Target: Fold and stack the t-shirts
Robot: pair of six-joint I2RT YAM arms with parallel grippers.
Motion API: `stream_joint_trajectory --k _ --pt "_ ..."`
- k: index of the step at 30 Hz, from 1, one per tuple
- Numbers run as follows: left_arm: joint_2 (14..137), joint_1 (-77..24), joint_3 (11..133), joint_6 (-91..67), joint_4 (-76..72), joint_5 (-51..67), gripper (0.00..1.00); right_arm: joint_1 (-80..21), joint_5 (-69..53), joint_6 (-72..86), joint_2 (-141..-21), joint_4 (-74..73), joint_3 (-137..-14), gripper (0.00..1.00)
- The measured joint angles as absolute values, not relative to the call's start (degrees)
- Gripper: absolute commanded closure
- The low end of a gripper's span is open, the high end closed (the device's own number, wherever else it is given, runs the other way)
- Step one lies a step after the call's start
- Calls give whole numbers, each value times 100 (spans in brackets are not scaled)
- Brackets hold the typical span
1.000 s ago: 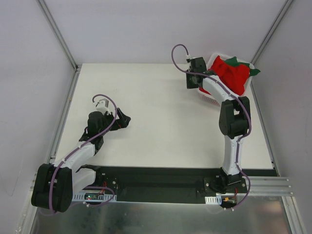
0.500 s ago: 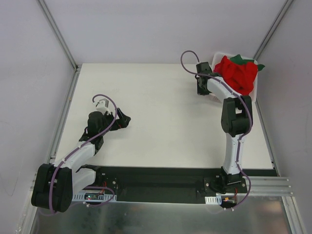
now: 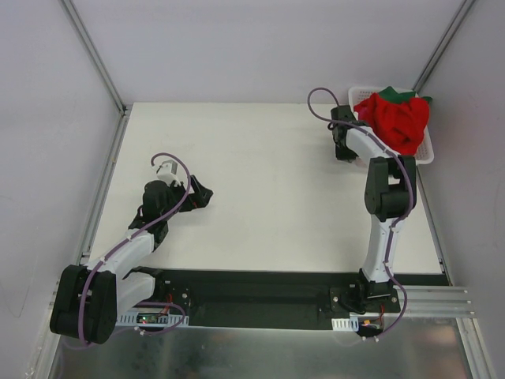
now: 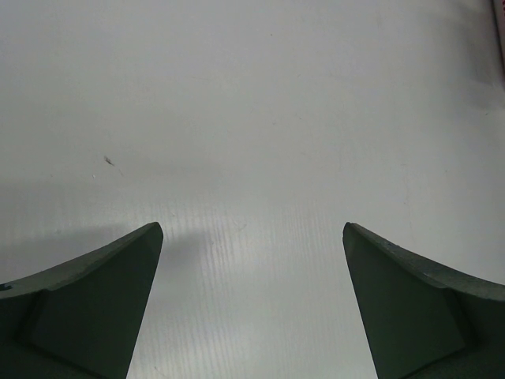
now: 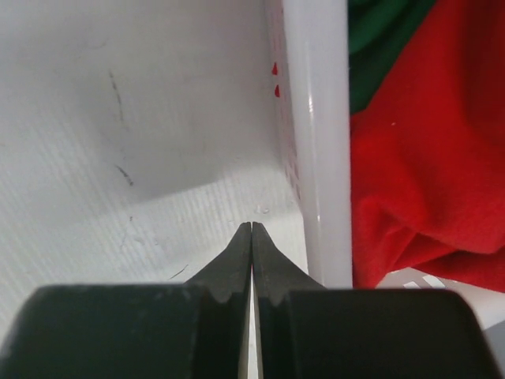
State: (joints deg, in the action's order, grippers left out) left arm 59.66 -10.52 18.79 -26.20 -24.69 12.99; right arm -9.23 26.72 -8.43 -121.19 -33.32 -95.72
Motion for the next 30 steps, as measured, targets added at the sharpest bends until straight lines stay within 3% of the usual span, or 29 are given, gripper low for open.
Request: stream_joint_trajectory --k 30 --pt "5968 -1057 1876 -2615 -2469 1297 1 -530 3164 -993 -12075 -3293 -9526 99"
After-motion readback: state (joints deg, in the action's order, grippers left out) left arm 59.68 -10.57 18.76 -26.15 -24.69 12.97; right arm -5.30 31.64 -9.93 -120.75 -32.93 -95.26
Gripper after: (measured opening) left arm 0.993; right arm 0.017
